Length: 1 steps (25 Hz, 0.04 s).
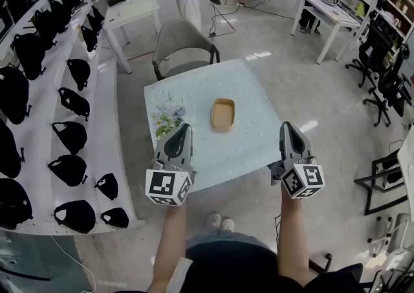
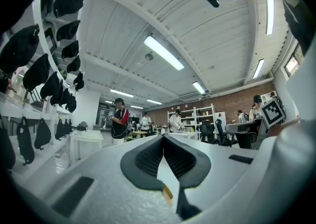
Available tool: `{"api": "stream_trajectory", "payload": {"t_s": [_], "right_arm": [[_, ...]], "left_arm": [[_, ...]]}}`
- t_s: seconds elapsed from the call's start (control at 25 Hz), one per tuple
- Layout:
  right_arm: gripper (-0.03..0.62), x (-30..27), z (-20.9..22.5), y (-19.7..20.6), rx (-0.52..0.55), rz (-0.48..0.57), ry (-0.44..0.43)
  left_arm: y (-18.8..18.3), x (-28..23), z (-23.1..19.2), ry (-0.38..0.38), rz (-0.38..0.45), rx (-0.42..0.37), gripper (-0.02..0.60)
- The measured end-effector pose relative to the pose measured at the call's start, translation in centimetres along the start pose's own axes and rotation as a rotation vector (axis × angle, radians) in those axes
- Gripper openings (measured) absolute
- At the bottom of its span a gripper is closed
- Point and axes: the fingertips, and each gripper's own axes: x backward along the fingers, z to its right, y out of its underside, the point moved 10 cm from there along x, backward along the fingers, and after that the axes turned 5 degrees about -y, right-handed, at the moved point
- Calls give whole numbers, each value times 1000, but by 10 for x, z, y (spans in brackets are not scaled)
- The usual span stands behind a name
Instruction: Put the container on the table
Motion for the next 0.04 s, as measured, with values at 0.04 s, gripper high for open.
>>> {"api": "stream_trajectory", "payload": {"t_s": [0.04], "right_arm": [[-3, 0, 0, 0, -1, 0, 0]], "left_arm": [[0, 0, 0, 0, 1, 0, 8]]}}
